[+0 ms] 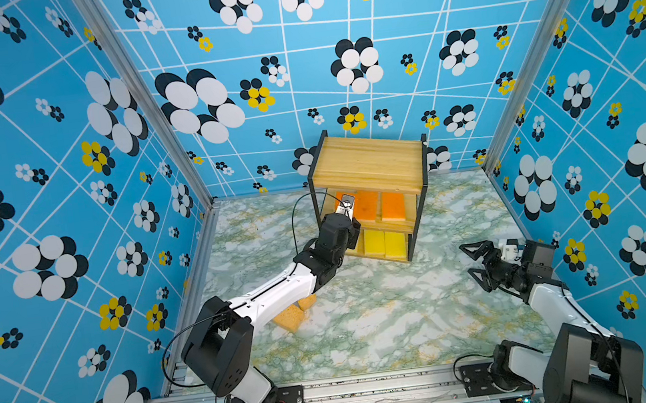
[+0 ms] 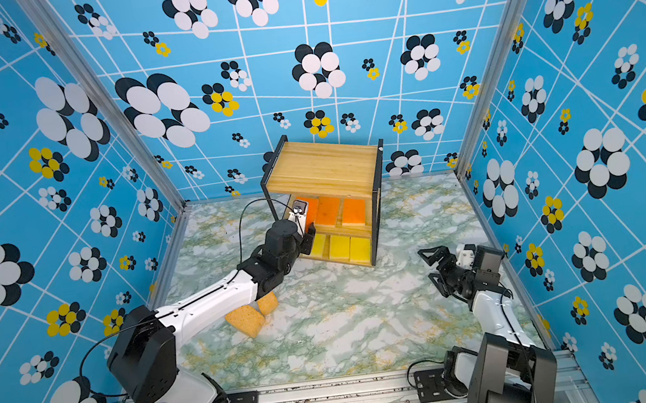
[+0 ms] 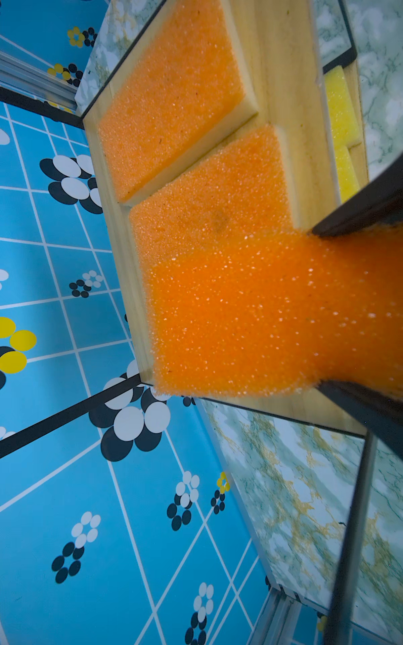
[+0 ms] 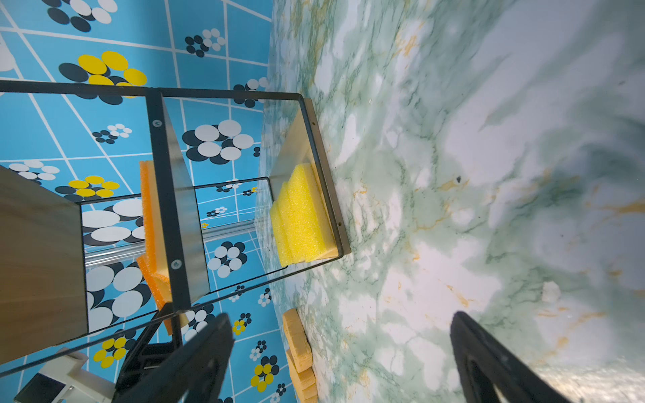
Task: Place and organize the cleaning sponges onto the shelf
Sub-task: 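Lower the orange sponge beside the other orange sponges and open the left gripper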
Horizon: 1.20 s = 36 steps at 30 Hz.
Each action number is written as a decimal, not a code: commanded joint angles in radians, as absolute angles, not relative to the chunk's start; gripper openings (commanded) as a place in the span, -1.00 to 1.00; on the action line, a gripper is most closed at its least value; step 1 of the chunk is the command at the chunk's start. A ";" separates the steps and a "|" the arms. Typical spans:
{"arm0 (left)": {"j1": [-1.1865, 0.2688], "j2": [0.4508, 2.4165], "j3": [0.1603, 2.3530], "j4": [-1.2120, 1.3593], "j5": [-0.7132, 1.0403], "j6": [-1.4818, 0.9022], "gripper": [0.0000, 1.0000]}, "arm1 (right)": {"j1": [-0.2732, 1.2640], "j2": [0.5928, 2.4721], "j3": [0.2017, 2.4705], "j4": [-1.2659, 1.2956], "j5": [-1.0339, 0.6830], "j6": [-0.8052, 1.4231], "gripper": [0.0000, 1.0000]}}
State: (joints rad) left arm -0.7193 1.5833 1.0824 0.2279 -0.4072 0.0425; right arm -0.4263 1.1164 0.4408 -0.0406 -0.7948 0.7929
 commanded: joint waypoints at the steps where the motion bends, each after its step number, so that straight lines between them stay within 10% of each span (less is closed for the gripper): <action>1: -0.710 1.598 1.096 0.307 -0.417 0.055 0.15 | -0.434 1.104 0.473 -0.049 -0.792 0.778 0.99; 36: -0.706 1.697 1.089 0.451 -0.469 0.100 0.19 | -0.434 1.097 0.473 -0.074 -0.790 0.762 0.99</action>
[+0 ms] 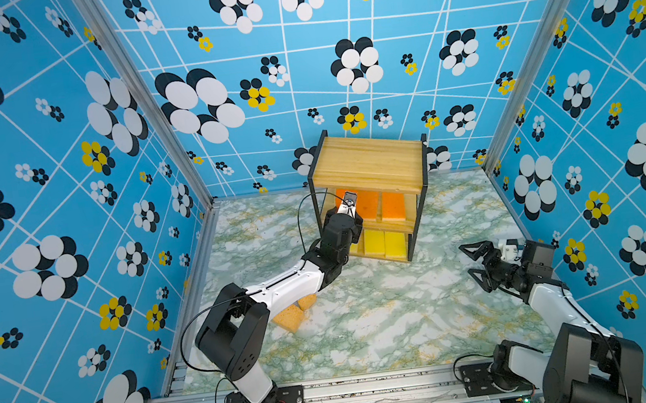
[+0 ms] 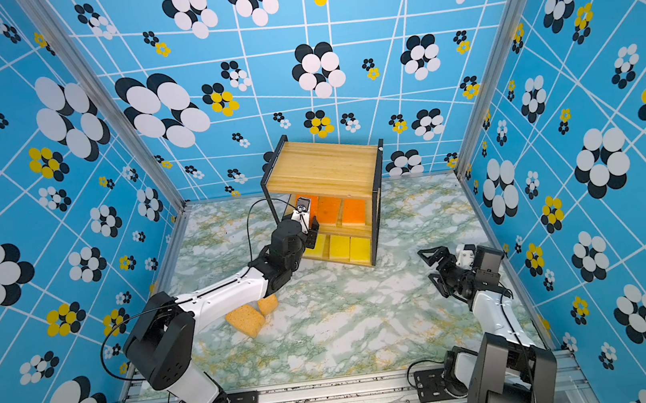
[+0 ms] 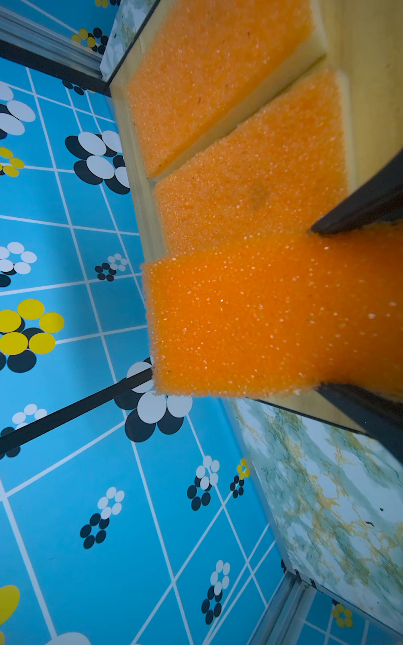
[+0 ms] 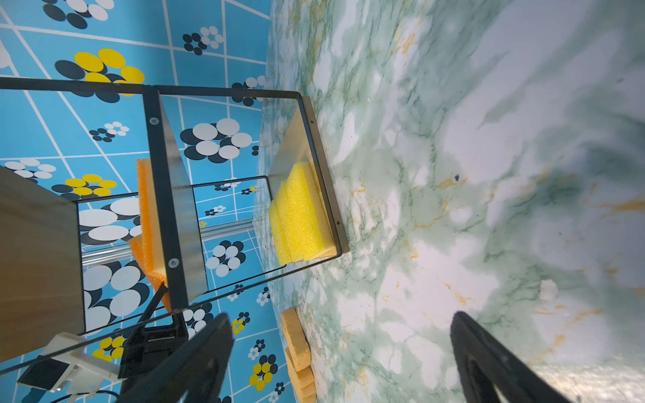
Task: Place and organize the cleaning sponges onto the shelf
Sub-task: 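Lower the orange sponge beside the other orange sponges and open the left gripper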
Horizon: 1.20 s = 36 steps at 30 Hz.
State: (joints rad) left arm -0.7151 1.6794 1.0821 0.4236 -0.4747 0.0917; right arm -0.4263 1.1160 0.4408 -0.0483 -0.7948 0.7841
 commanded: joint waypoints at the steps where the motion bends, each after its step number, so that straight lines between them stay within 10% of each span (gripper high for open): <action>1: -0.706 1.697 1.089 0.447 -0.461 0.098 0.19 | -0.434 1.097 0.472 -0.075 -0.790 0.761 0.99; 36: -0.678 1.688 1.069 0.424 -0.439 0.072 0.43 | -0.436 1.088 0.477 -0.083 -0.791 0.762 0.99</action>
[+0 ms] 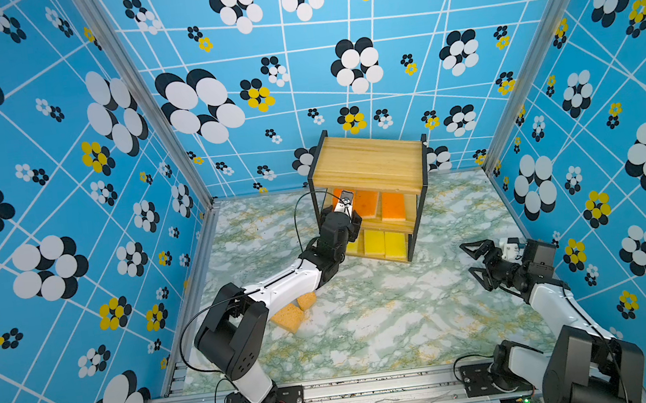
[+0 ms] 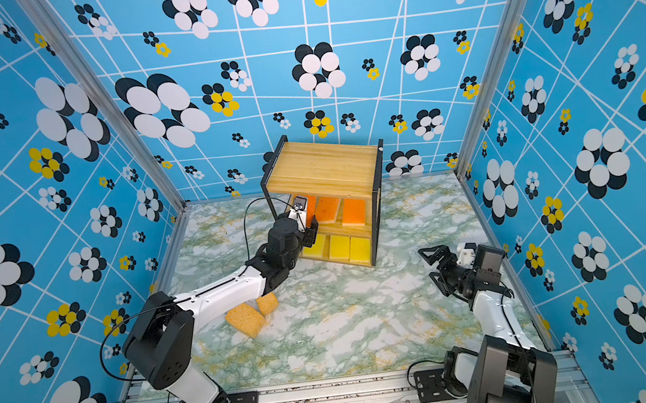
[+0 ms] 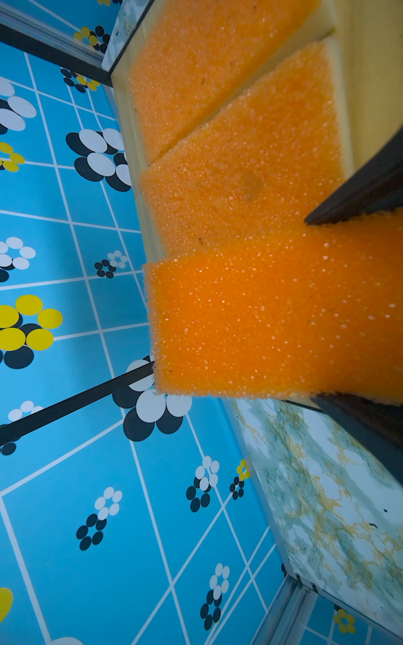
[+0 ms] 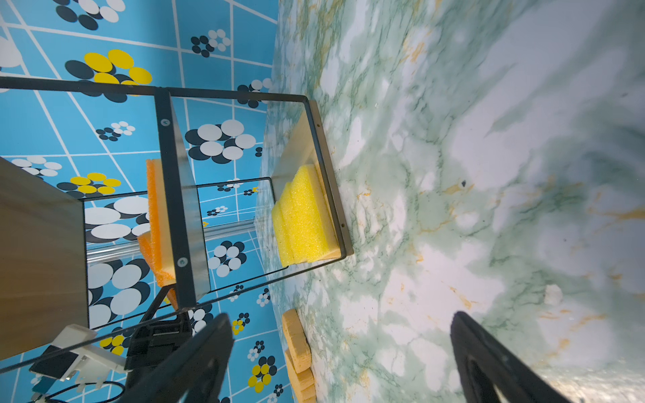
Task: Place and organize the cleaning sponges onto the shelf
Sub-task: 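Lower the orange sponge beside the other orange sponges and open the left gripper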
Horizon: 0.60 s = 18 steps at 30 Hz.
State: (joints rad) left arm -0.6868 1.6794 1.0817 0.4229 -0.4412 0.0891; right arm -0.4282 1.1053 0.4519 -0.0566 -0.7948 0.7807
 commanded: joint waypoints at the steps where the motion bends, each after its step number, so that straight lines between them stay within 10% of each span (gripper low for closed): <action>1: -0.678 1.685 1.067 0.425 -0.437 0.069 0.43 | -0.436 1.088 0.475 -0.083 -0.791 0.762 0.99; 18: -0.676 1.672 1.069 0.421 -0.439 0.081 0.50 | -0.436 1.077 0.469 -0.086 -0.792 0.761 0.99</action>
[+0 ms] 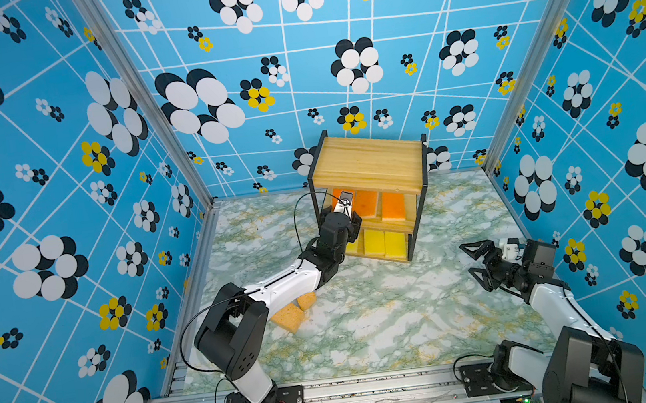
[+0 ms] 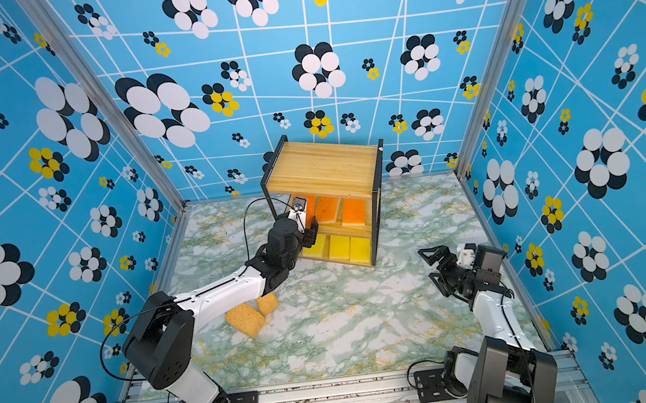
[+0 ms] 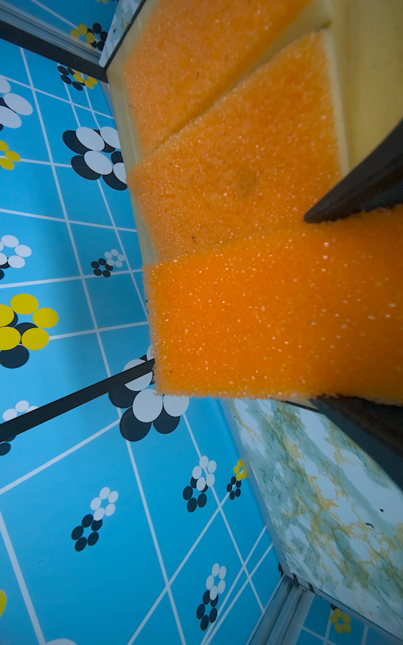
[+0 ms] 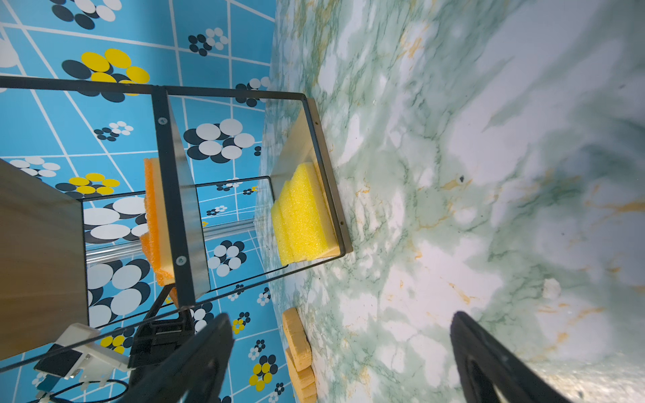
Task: Place and organize the cleaning sponges onto the shelf
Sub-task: 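Lower the orange sponge beside the other orange sponges and open the left gripper, then draw the left gripper back from the shelf toward the tan sponges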
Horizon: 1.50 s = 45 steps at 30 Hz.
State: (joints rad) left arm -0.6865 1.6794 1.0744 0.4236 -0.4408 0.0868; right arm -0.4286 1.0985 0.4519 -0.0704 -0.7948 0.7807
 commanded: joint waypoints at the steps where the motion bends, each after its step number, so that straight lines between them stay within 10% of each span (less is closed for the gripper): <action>1: -0.675 1.672 1.068 0.421 -0.438 0.080 0.51 | -0.436 1.076 0.468 -0.086 -0.791 0.762 0.98; 21: -0.673 1.634 1.028 0.442 -0.454 0.092 0.99 | -0.437 1.066 0.466 -0.090 -0.791 0.764 0.99; 45: -0.715 1.519 0.953 0.438 -0.492 0.110 0.98 | -0.437 1.052 0.479 -0.102 -0.814 0.758 0.99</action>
